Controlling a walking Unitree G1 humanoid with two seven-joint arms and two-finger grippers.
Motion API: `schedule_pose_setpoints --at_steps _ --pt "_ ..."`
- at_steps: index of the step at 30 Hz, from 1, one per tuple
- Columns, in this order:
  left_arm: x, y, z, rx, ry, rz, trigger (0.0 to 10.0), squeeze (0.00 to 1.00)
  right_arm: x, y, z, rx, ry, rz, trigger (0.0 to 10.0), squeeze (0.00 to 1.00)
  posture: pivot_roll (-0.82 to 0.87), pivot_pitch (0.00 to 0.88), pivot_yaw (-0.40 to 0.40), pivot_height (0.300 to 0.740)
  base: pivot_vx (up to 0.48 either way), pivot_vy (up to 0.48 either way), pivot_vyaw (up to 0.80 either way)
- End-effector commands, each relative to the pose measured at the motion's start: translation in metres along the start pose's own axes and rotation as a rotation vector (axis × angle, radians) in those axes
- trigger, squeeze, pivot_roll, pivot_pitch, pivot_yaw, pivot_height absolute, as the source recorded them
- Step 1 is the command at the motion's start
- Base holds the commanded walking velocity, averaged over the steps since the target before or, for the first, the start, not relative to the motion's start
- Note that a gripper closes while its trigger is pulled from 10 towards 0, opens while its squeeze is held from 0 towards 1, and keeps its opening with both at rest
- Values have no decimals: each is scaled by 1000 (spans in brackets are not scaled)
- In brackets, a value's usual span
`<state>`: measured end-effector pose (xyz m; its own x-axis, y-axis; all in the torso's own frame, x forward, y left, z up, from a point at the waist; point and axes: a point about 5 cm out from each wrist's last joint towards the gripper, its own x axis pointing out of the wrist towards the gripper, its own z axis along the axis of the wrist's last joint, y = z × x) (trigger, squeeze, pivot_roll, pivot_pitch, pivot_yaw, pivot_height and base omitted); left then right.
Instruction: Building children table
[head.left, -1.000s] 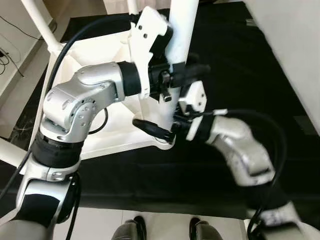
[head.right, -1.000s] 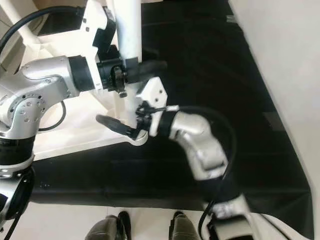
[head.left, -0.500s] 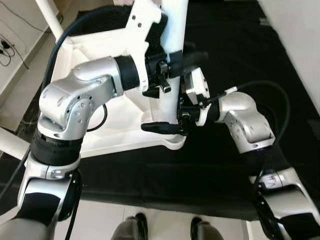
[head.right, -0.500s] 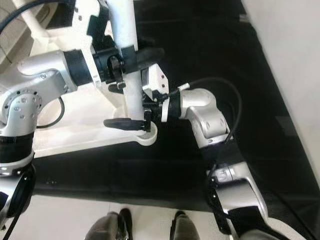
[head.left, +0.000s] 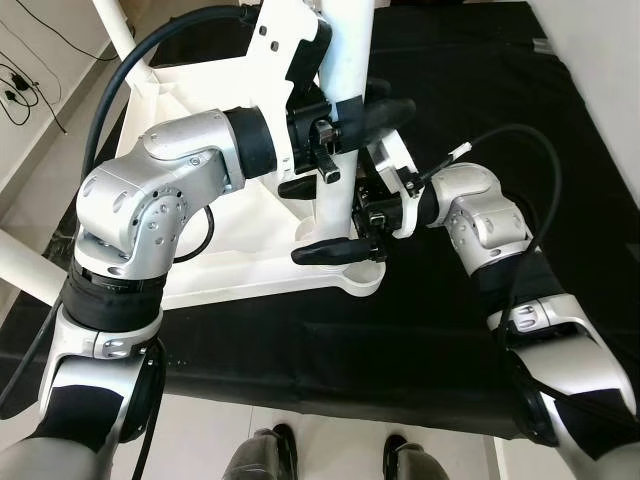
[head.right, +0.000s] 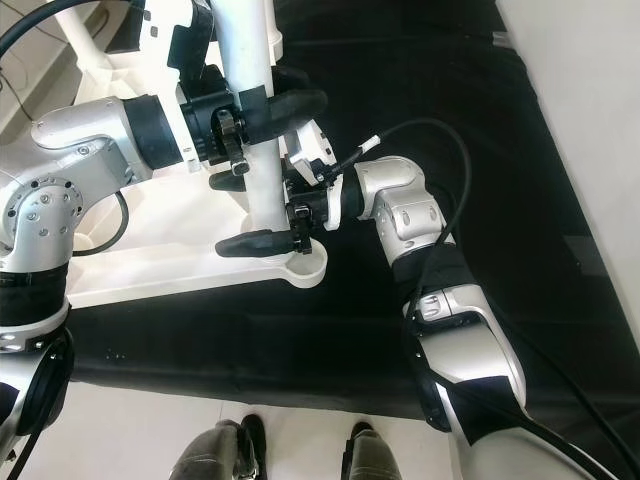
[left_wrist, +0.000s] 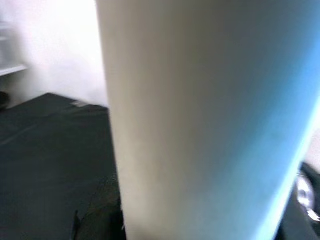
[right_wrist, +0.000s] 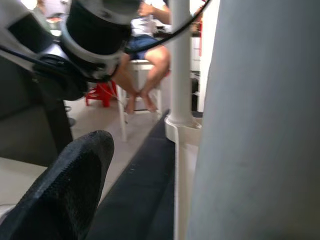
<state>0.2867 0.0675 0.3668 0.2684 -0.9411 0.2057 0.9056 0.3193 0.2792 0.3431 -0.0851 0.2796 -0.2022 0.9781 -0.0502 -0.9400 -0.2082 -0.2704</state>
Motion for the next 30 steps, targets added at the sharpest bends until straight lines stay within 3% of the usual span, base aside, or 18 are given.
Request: schedule_pose_setpoints --at_steps 1,7,9,10,12,13,14,16,23,24,25,26,30 --pt "20 -29 10 -91 -138 -306 0 0 46 1 28 -90 -122 172 10000 0 68 207 65 740 0 0 0" --pt "19 -27 16 -126 -188 -361 0 0 52 2 35 -103 -186 158 10000 0 63 202 69 740 0 0 0" --pt "11 -26 15 -131 -192 -376 0 0 53 3 37 -93 -205 165 10000 0 58 198 69 740 0 0 0" --pt "-2 -29 12 -131 -186 -420 0 0 54 9 38 -84 -216 204 10000 0 55 195 71 740 0 0 0" --pt "-2 -29 12 -131 -186 -420 0 0 54 9 38 -84 -216 204 10000 0 55 195 71 740 0 0 0" --pt "-7 -34 7 -116 -147 -461 0 0 54 16 37 -68 -204 251 3137 0 48 191 70 740 0 0 0" --pt "-8 -35 6 -105 -128 -472 0 0 55 19 36 -61 -184 268 0 0 48 191 70 740 0 0 0" --pt "-9 -36 5 -98 -117 -479 0 0 56 20 35 -57 -169 278 0 0 48 191 70 740 0 0 0" --pt "-13 -27 7 -41 -81 -499 0 0 61 31 18 -31 28 312 0 0 40 182 63 740 0 0 0" --pt "-14 -24 9 -30 -80 -500 0 0 61 30 14 -27 61 293 863 0 40 180 62 740 0 0 0" --pt "-14 -24 9 -30 -80 -500 0 0 61 30 14 -27 61 293 863 0 40 180 62 740 0 0 0" --pt "-16 -22 11 -21 -81 -500 0 0 62 29 11 -31 91 267 10000 0 40 179 61 740 0 0 0" --pt "-18 -20 13 -9 -81 -501 0 0 63 26 7 -50 126 197 10000 0 40 177 63 740 0 0 0"
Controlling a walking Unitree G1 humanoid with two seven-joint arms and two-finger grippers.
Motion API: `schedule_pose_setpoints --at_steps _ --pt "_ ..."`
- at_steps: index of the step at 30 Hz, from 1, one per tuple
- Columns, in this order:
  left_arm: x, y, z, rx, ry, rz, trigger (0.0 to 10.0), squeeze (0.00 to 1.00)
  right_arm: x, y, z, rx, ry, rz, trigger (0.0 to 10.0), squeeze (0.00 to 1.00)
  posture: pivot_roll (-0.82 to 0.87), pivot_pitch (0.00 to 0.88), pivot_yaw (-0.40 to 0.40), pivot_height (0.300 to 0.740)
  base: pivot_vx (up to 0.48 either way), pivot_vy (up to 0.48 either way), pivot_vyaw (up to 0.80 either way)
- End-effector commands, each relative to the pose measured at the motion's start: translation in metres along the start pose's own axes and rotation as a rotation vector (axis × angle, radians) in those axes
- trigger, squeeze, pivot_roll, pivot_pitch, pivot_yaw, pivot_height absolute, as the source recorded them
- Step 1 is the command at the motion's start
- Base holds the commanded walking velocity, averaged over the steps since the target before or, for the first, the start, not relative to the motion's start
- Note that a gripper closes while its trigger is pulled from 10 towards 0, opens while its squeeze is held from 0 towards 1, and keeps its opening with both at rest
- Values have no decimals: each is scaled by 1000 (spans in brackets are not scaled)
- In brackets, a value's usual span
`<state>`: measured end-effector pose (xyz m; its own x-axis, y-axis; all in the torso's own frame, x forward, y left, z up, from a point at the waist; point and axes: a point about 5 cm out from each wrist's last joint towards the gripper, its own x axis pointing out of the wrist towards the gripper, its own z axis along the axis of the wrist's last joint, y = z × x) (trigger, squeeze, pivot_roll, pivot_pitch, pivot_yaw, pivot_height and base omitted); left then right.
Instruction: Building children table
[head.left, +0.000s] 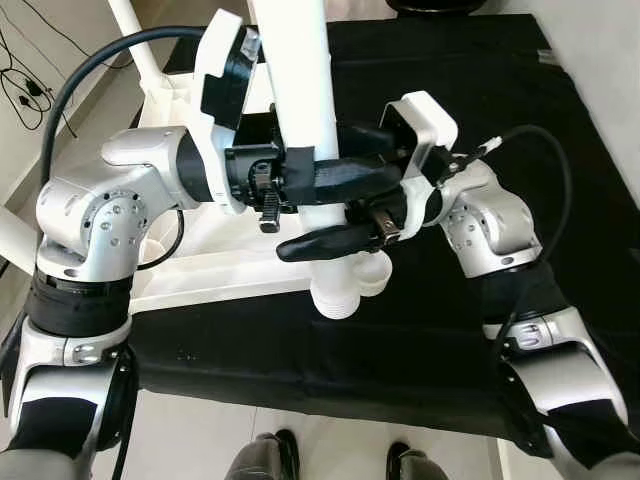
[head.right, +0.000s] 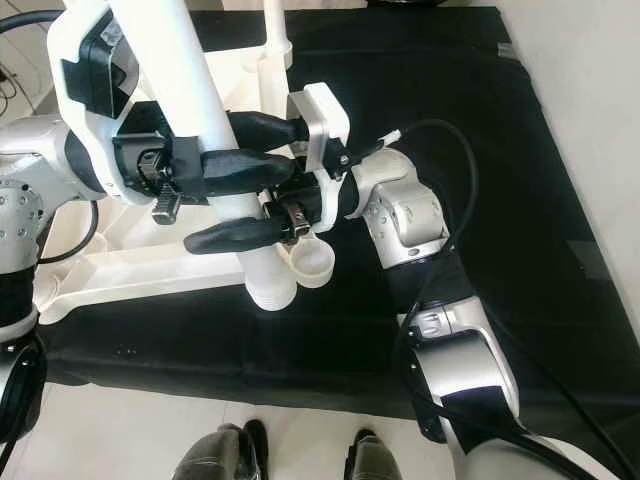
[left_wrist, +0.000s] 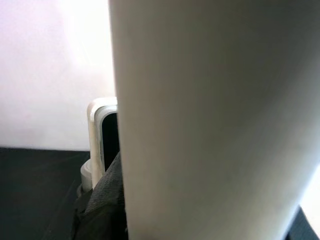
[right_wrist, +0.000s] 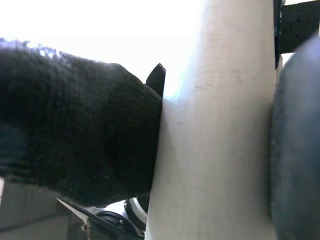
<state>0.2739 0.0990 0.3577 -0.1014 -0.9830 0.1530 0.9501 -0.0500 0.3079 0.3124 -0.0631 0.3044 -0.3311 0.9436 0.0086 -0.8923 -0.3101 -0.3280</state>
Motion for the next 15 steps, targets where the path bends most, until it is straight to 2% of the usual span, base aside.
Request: schedule_pose_setpoints --at_steps 1,2,3,9,10,15 --pt "24 -9 12 32 -11 -133 0 0 35 6 -28 38 219 82 10000 0 40 177 63 740 0 0 0" --pt "24 -9 12 32 -11 -133 0 0 35 6 -28 38 219 82 10000 0 40 177 63 740 0 0 0" --pt "26 -10 12 31 -10 -137 0 0 35 6 -28 70 217 74 10000 1000 38 173 63 740 0 0 0" --pt "30 -12 11 34 -2 -149 0 0 37 8 -29 78 226 62 10000 1000 36 169 65 740 0 0 0" --pt "34 -15 11 39 5 -164 0 0 39 11 -32 88 251 43 10000 0 35 166 66 740 0 0 0" --pt "36 -15 10 44 7 -177 0 0 42 14 -34 97 253 32 10000 0 34 164 69 740 0 0 0"
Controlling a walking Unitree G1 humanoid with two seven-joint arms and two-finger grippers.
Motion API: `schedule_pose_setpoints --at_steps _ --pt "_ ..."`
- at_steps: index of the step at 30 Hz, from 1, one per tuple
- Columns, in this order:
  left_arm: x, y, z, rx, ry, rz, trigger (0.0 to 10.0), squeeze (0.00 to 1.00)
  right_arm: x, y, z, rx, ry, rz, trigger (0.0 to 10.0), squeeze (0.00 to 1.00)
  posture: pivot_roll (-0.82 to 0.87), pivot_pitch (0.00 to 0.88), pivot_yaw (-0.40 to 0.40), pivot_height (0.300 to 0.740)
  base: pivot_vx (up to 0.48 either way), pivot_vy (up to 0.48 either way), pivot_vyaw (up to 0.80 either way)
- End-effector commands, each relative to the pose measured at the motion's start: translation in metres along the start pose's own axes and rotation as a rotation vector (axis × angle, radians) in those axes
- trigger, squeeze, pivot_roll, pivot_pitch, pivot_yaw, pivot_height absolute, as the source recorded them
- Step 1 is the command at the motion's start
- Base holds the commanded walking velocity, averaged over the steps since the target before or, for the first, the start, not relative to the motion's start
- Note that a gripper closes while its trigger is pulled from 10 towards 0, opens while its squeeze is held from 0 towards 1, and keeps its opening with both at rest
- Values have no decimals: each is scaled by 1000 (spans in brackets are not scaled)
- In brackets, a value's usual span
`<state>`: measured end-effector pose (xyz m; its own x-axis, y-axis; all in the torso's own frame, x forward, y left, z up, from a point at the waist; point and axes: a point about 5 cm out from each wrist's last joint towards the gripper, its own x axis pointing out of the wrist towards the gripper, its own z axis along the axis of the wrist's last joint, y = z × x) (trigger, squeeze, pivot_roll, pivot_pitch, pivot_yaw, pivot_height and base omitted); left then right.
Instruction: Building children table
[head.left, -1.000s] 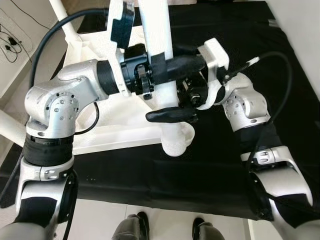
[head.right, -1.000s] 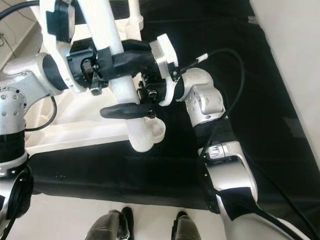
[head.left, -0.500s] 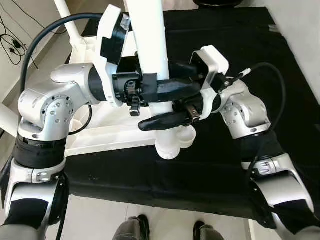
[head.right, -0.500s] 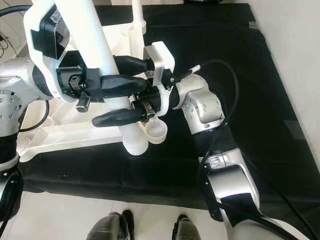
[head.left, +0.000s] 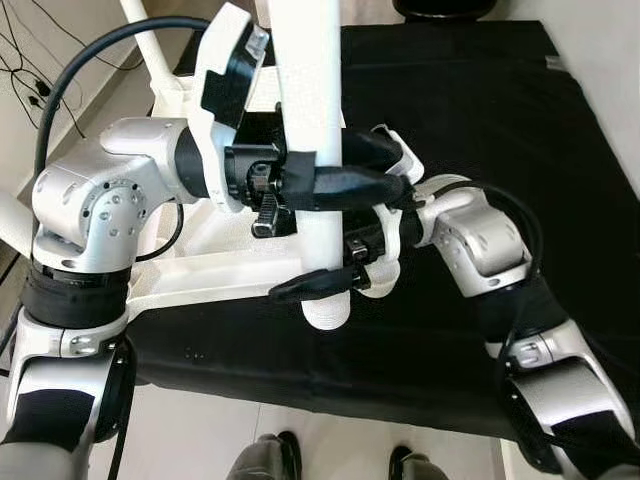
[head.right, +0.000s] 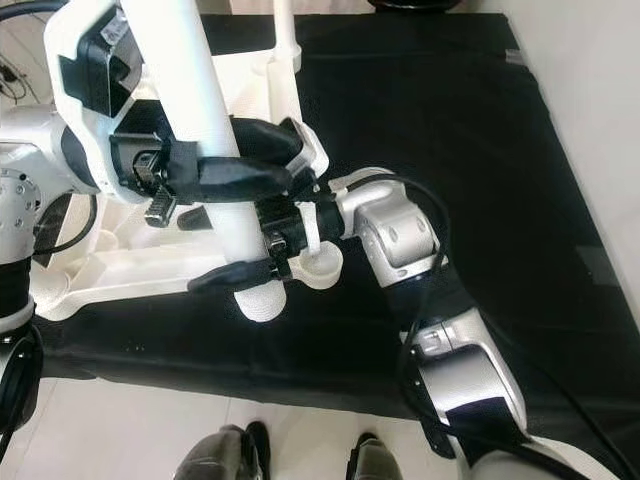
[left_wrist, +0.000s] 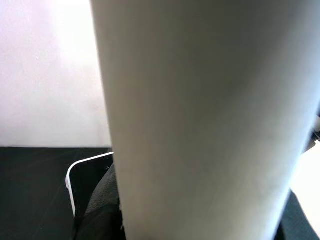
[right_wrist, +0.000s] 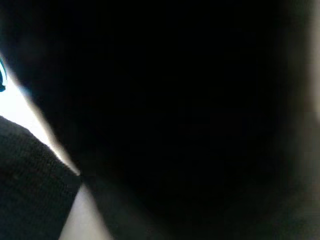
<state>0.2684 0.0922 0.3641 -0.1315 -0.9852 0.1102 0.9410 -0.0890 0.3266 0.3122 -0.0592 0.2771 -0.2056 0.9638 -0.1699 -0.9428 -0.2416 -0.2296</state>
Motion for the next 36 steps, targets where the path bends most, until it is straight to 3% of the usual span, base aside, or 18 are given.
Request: schedule_pose_setpoints --at_steps 1,6,7,8,9,28,29,30,31,36 --pt "29 -11 5 33 -25 -134 0 0 39 8 0 -25 51 99 10000 0 34 164 69 740 0 0 0" --pt "33 -10 4 41 -20 -153 0 0 43 6 1 6 18 47 10000 0 36 161 71 740 0 0 0" --pt "34 -10 4 43 -17 -156 0 0 42 6 2 17 6 45 4275 0 36 159 69 740 0 0 0" --pt "34 -10 4 43 -17 -156 0 0 42 6 2 17 6 45 4275 0 36 159 69 740 0 0 0" --pt "35 -11 4 45 -13 -158 0 0 41 6 3 27 -2 45 314 0 36 158 68 740 0 0 0" --pt "37 -8 5 65 -29 -116 0 0 38 6 7 42 -38 3 0 0 32 157 63 740 0 0 0" --pt "37 -4 6 52 -46 -79 4588 318 38 6 7 43 -42 -9 0 0 31 157 62 740 0 0 0" --pt "37 -4 6 52 -46 -79 4588 318 38 6 7 43 -42 -9 0 0 31 157 62 740 0 0 0" --pt "37 -1 6 42 -57 -54 10000 1000 38 5 7 44 -44 -15 0 0 31 157 62 740 0 0 0" --pt "27 10 13 35 -96 23 10000 1000 38 4 5 51 -44 -43 0 0 31 157 60 740 0 0 0"
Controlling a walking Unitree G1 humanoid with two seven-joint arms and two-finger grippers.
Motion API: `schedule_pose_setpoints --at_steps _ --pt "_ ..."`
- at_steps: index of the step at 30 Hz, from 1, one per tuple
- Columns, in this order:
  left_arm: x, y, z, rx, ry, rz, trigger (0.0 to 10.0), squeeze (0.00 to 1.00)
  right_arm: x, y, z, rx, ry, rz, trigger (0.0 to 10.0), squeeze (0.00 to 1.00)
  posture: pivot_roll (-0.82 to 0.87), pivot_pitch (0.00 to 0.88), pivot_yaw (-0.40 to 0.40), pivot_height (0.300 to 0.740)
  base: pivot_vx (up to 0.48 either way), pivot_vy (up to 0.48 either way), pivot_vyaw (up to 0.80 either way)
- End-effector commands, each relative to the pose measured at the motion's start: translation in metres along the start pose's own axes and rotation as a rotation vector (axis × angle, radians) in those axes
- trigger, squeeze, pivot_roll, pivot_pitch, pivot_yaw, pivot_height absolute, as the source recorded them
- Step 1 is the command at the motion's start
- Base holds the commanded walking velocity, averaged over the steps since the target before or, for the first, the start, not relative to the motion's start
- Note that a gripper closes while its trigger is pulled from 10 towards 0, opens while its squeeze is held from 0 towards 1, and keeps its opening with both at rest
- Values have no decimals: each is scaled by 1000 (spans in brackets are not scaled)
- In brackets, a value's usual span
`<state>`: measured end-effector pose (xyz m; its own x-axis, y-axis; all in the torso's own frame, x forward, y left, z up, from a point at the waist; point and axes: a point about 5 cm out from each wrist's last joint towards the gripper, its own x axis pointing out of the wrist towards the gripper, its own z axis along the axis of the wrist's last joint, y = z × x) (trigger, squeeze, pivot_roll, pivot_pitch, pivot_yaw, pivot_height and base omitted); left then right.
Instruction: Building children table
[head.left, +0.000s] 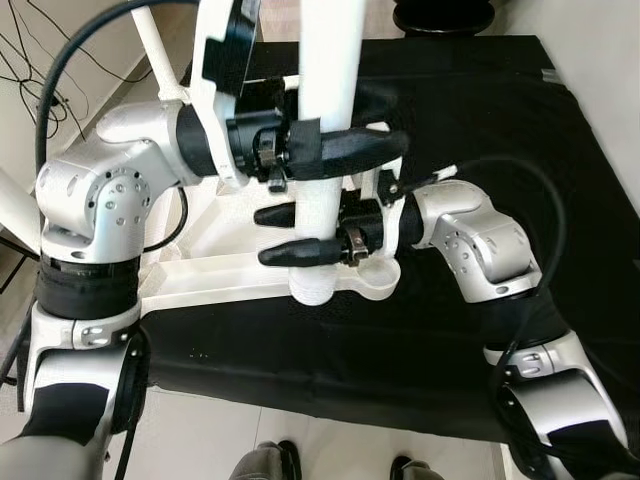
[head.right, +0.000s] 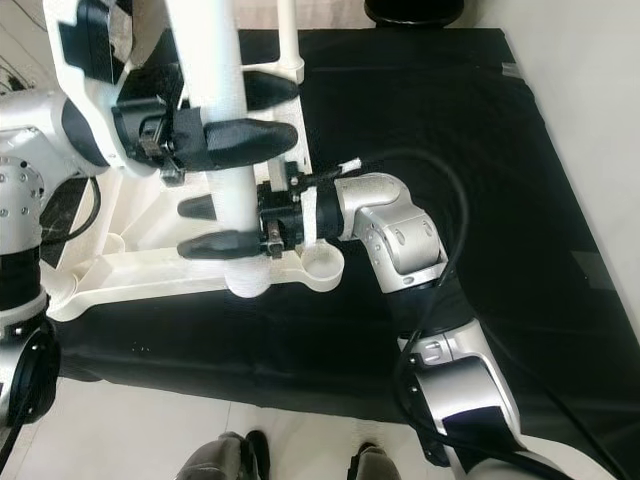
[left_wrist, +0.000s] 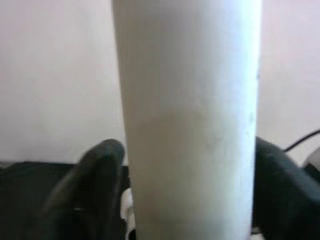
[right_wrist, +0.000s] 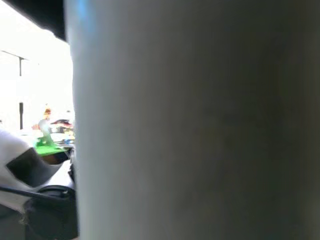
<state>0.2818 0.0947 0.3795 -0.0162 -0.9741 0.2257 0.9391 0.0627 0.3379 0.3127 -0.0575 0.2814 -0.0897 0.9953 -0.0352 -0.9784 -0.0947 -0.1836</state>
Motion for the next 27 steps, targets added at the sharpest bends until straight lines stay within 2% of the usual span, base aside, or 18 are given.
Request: schedule_pose_setpoints --at_steps 1,4,9,14,19,20,21,22,23,24,25,27 --pt "27 -9 6 -13 -54 -111 10000 1000 36 10 -5 -9 67 88 0 0 32 157 59 740 0 0 0" --pt "23 -6 16 -14 -101 -91 10000 1000 36 9 -8 -9 75 61 0 0 32 157 59 740 0 0 0" --pt "19 -3 22 -11 -125 -77 10000 1000 36 7 -11 -11 85 37 0 0 34 157 57 740 0 0 0" --pt "9 -2 36 -6 -167 -61 10000 1000 35 4 -16 -1 91 -8 0 0 34 157 57 740 0 0 0" --pt "0 -8 46 40 -170 -33 10000 1000 32 -5 -16 -14 90 -95 0 0 35 157 52 740 0 0 0" --pt "-3 -9 51 68 -171 -2 10000 1000 29 -13 -16 -34 100 -170 0 0 34 157 51 740 0 0 0" --pt "-7 -7 55 104 -175 51 10000 439 24 -26 -15 -45 92 -303 0 0 34 157 49 740 0 0 0" --pt "-9 -6 58 127 -178 87 10000 0 20 -34 -13 -50 84 -393 0 0 34 157 49 740 0 0 0" --pt "-9 -6 58 127 -178 87 10000 0 20 -34 -13 -50 84 -393 0 0 34 157 49 740 0 0 0" --pt "-17 3 65 174 -200 203 10000 0 5 -54 -10 -64 77 -631 0 0 33 158 48 740 0 0 0" --pt "-20 7 68 196 -209 255 10000 0 -3 -60 -8 -73 66 -734 0 0 32 158 47 740 0 0 0" --pt "-24 10 71 218 -218 301 10000 0 -10 -65 -6 -81 51 -828 0 0 32 158 47 740 0 0 0"
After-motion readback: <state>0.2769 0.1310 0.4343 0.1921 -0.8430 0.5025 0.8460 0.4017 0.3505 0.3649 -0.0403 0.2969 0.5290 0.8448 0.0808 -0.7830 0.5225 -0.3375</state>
